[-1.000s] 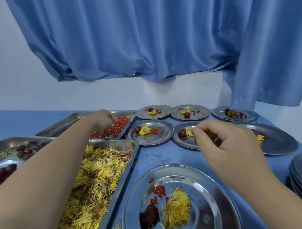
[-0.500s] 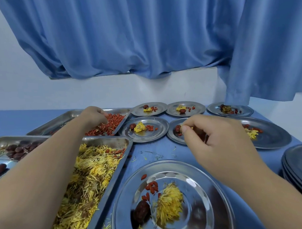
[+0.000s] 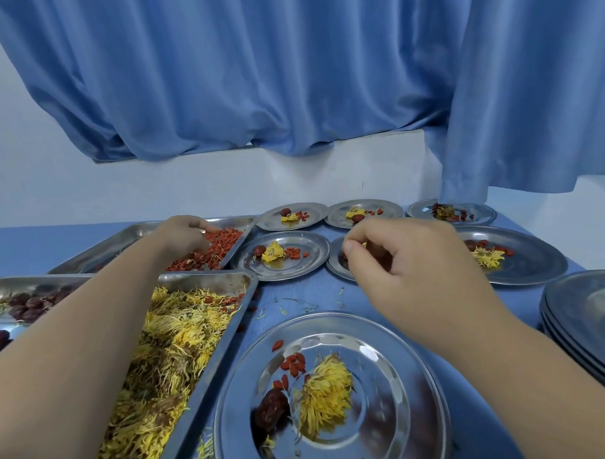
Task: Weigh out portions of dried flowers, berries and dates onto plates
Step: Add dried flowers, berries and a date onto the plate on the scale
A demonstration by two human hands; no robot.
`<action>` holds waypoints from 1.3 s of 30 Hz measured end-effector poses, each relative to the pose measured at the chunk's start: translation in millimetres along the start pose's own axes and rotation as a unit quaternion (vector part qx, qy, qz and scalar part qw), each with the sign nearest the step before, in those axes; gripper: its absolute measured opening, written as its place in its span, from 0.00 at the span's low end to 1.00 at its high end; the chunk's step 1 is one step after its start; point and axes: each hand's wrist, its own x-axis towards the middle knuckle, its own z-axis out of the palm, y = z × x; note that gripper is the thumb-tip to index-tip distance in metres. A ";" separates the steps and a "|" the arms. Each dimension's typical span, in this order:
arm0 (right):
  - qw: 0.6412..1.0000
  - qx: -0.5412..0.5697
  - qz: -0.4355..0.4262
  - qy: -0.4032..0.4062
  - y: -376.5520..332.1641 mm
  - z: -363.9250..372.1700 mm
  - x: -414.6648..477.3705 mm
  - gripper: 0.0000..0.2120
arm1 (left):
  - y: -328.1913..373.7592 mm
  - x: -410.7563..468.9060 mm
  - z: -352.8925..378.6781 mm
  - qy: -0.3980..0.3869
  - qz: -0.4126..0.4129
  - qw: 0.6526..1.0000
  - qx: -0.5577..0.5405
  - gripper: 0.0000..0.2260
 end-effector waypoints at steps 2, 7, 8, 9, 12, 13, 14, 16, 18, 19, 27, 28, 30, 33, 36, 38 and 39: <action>1.000 0.000 0.001 -0.003 0.1 0.1 0.1 0.10 | 0.0 -0.7 0.1 0.006 0.001 1.000 -0.006 0.16; 1.000 -0.001 0.003 -0.004 0.3 0.4 0.4 0.09 | 1.8 -7.0 2.7 -0.013 -0.024 0.998 -0.060 0.14; 1.000 0.001 0.004 -0.005 0.0 0.2 0.5 0.09 | 2.7 -9.1 2.1 -0.015 -0.026 0.997 -0.069 0.12; 1.000 0.003 0.005 -0.006 -0.6 0.0 0.7 0.09 | 3.1 -10.8 0.9 -0.018 -0.028 0.996 -0.087 0.11; 1.000 0.006 0.002 -0.008 -2.8 -0.9 0.4 0.09 | 3.0 -17.8 -2.5 -0.031 -0.031 0.987 -0.156 0.10; 1.000 0.006 0.002 -0.010 -3.6 -1.3 0.1 0.09 | 2.6 -20.7 -3.1 -0.032 -0.030 0.985 -0.169 0.10; 1.000 0.007 0.002 -0.013 -4.7 -1.5 -0.3 0.09 | 2.1 -23.6 -3.5 -0.033 -0.029 0.983 -0.177 0.10; 1.000 0.006 0.002 -0.018 -7.0 -1.6 -1.2 0.09 | 1.1 -28.2 -4.1 -0.036 -0.026 0.983 -0.179 0.14; 1.000 0.004 0.001 -0.024 -8.7 -1.3 -1.6 0.09 | 0.6 -32.1 -4.7 -0.035 -0.019 0.986 -0.161 0.14; 1.000 0.004 0.001 -0.027 -9.2 -1.3 -1.7 0.09 | 0.2 -33.5 -5.0 -0.029 -0.012 0.990 -0.136 0.13; 0.999 -0.001 -0.003 -0.036 -7.6 -0.6 -1.6 0.09 | -1.7 -26.7 1.4 -0.006 0.099 0.983 0.154 0.18; 0.999 -0.001 -0.002 -0.038 -7.0 -0.2 -1.8 0.09 | -0.9 -24.8 2.3 -0.012 0.092 0.986 0.140 0.20; 0.999 0.000 -0.001 -0.042 -6.3 0.8 -2.1 0.09 | 1.8 -21.8 5.2 -0.027 0.080 0.991 0.108 0.24; 0.999 0.001 -0.001 -0.048 -6.0 1.6 -2.4 0.09 | 5.3 -19.1 11.1 -0.069 0.064 0.992 0.080 0.26; 0.999 -0.002 0.001 -0.049 -4.6 1.6 -2.3 0.10 | 6.7 -17.9 13.4 -0.077 0.066 0.989 0.107 0.24; 0.999 -0.005 0.002 -0.048 -3.9 1.5 -2.7 0.09 | 7.2 -17.5 10.7 -0.060 0.077 0.982 0.159 0.25; 0.999 -0.005 0.003 -0.048 -3.8 1.7 -2.8 0.09 | 7.9 -18.4 8.3 -0.051 0.085 0.977 0.187 0.25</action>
